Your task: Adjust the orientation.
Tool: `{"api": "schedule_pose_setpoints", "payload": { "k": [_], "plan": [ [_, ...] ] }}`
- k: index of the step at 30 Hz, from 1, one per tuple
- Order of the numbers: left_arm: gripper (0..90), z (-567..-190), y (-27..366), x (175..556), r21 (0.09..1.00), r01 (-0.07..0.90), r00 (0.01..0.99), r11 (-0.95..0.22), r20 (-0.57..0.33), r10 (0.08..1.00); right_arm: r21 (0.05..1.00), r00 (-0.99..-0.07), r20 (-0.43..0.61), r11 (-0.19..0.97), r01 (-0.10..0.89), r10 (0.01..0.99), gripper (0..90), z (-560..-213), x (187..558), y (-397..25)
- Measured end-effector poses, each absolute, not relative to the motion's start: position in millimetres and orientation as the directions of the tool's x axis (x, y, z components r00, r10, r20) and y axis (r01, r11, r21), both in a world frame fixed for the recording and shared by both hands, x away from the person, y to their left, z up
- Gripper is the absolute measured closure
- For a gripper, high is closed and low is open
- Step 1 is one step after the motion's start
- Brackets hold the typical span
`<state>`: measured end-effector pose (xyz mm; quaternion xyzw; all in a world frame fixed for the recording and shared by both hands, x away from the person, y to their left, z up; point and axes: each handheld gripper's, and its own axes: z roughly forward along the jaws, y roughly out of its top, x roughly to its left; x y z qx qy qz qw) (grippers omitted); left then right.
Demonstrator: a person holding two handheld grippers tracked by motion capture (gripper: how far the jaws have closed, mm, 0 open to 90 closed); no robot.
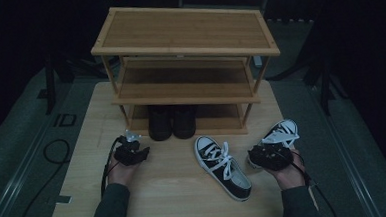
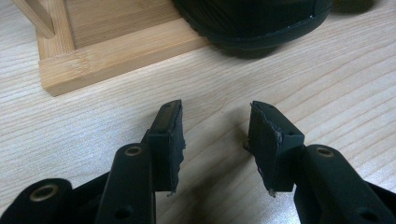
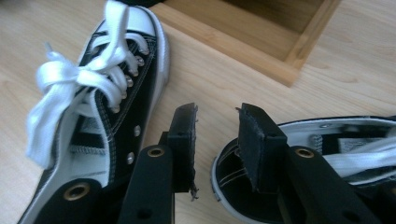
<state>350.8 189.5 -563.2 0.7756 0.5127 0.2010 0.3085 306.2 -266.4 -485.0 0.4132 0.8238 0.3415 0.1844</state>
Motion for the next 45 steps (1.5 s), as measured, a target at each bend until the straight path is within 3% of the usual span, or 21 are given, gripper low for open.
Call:
{"api": "schedule_pose_setpoints", "payload": {
  "k": [3,5,11,14,38,42,45],
  "plan": [
    [55.5,-563.4,189.5,350.5,0.686,0.67,0.393,-0.283,-0.005,0.92,0.699,-0.543,-0.094,0.444,0.561,0.835,64.5,-484.2,307.4,-265.5],
    [55.5,-563.6,189.6,350.5,0.687,0.669,0.393,-0.283,-0.005,0.919,0.688,-0.545,-0.08,0.442,0.576,0.835,64.8,-486.4,308.8,-267.0],
    [55.6,-563.6,189.7,350.5,0.688,0.669,0.393,-0.282,-0.005,0.919,0.672,-0.549,-0.083,0.453,0.585,0.832,80.1,-495.3,309.3,-270.7],
    [55.6,-563.5,189.6,350.5,0.686,0.67,0.393,-0.283,-0.005,0.919,0.673,-0.563,-0.081,0.462,0.578,0.823,82.0,-492.7,305.2,-273.0],
    [55.6,-563.8,189.6,350.3,0.689,0.667,0.393,-0.282,-0.004,0.92,0.648,-0.668,-0.08,0.548,0.529,0.74,78.8,-481.5,270.3,-311.3],
    [55.5,-563.8,189.6,350.3,0.689,0.667,0.392,-0.282,-0.004,0.92,0.68,-0.645,-0.061,0.505,0.531,0.761,73.1,-477.3,273.4,-315.7],
    [55.5,-563.8,189.6,350.3,0.689,0.667,0.393,-0.282,-0.004,0.92,0.684,-0.602,-0.074,0.48,0.55,0.795,73.8,-476.5,278.4,-317.4]
  ]
}}
